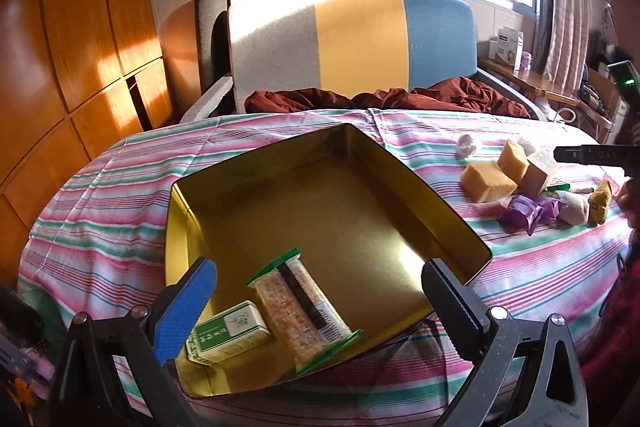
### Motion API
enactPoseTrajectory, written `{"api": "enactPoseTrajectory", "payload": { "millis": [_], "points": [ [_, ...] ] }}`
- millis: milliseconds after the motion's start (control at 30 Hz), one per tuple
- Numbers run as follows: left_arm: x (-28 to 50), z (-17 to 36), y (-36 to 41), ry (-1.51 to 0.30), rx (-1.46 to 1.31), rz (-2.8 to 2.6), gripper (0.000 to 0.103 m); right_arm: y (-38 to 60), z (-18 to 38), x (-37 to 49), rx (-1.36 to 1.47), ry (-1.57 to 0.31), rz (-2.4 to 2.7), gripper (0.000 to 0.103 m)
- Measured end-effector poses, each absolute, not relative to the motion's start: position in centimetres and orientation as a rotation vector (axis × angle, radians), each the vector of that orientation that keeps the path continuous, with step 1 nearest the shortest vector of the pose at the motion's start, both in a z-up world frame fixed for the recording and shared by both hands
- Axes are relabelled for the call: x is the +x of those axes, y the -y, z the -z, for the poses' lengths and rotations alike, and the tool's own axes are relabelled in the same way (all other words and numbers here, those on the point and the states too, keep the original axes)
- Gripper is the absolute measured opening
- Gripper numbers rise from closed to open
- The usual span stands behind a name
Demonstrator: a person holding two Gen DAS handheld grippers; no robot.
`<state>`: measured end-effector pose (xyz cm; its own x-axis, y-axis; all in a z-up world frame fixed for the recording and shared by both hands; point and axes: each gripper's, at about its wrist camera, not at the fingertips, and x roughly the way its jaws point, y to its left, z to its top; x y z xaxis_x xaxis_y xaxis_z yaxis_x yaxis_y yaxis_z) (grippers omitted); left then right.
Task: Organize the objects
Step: 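Move both tools back over the table items toward purple snack packet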
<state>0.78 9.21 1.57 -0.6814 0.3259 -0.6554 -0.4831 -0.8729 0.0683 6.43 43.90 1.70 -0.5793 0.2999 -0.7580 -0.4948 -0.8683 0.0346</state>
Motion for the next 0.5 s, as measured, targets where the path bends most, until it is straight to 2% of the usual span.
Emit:
{"api": "enactPoseTrajectory", "payload": {
  "millis": [200,300,500],
  "points": [
    [1.5,-1.4,-12.9,-0.401,-0.886,-2.429,0.103,-49.1,-0.5,8.9,-0.995,-0.546,-2.332,0.084],
    [1.7,-1.2,-14.6,-0.392,-0.895,-2.362,0.103,-50.8,-0.4,10.1,-0.932,-0.707,-2.312,0.084],
    [2.0,-0.7,-18.7,-0.366,-0.939,-2.230,0.103,-52.7,0.4,11.4,-0.908,-0.862,-2.237,0.084]
  ]
}}
